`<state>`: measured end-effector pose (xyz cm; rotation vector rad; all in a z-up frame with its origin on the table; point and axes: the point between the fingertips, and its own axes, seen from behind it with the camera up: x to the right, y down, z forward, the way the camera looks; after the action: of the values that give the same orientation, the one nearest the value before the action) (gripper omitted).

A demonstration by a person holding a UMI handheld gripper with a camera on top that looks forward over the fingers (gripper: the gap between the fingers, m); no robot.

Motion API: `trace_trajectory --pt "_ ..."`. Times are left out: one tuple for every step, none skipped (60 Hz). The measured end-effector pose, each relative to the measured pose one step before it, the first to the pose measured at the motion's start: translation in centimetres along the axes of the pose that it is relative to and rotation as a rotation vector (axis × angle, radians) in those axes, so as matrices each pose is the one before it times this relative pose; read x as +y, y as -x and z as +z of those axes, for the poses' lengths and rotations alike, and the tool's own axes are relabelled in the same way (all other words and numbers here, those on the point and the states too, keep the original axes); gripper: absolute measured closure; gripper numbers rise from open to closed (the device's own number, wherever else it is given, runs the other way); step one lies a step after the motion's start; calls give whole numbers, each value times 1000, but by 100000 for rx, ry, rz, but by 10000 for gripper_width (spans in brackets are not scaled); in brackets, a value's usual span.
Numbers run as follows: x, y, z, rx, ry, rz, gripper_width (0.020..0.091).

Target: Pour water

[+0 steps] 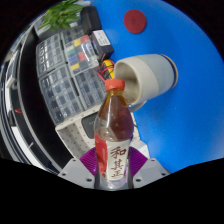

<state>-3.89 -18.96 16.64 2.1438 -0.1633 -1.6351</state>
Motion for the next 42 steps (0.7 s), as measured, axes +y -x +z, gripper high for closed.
trace_trajectory --pt "50 -88 -214 398 237 -1676 723" --pt "-14 47 115 192 261 -1901 720" --pt "28 35 -6 72 324 -2309 721" --pt "0 149 2 284 166 -2866 721" --pt "24 126 -302 586 187 -3435 722" --pt "-99 197 -82 -81 -198 -4001 722" --pt "-92 222 -14 -454 -458 -4360 721" --pt "-194 282 -157 -348 -331 -4772 721" --pt "-196 252 -190 -145 -213 -5011 721" --pt "-211 171 -225 28 -165 -5226 721" --pt "-369 199 -217 247 -479 -5300 720" --pt "-492 208 -221 366 -903 -5469 721" --pt "-374 -22 88 -799 -2477 -5905 720" --pt "-590 246 -280 389 -799 -5973 721" --pt "-556 250 -162 91 -418 -5471 720" --pt "-750 609 -450 1234 789 -4928 721" --pt "-750 250 -142 81 -928 -4811 720" --pt "-861 167 -168 135 -1184 -4655 718" --pt "-906 165 -109 24 -1361 -4496 719" --pt "-891 129 -104 66 -1540 -4269 718" --pt "-955 96 -70 209 -1732 -4117 718" --pt "-707 -79 -227 412 -2276 -3890 718" --pt "-895 -17 17 299 -1486 -3810 718" --pt "-912 152 -266 1130 -988 -3638 719" --pt "-821 -72 3 336 -1209 -3577 718" --pt "-764 -162 13 295 -1116 -3632 719" --pt "-711 -233 -4 489 -873 -3680 719" --pt "-605 -314 -3 703 -581 -3554 719" --pt "-521 -410 -15 919 -326 -3468 719" --pt "-505 -468 3 1106 -421 -3723 719" --pt "-507 -547 24 1276 -499 -3963 719" --pt "-72 -682 -87 1324 -1492 -3835 720" --pt "-390 -702 83 1802 -402 -3961 721" --pt "-397 -645 71 2192 -293 -4297 721" --pt "-289 -745 73 1853 -429 -4485 720" --pt "-245 -750 72 1742 -347 -4510 720" --pt "-208 -778 46 1829 -229 -4590 719" --pt "-165 -757 89 1814 -415 -4373 721" --pt "-104 -822 59 1809 -439 -4214 722" --pt "-99 -738 86 1687 -499 -3972 721" --pt "205 -866 69 1401 -1139 -3704 721" --pt "-28 -609 138 1318 -604 -3624 721"
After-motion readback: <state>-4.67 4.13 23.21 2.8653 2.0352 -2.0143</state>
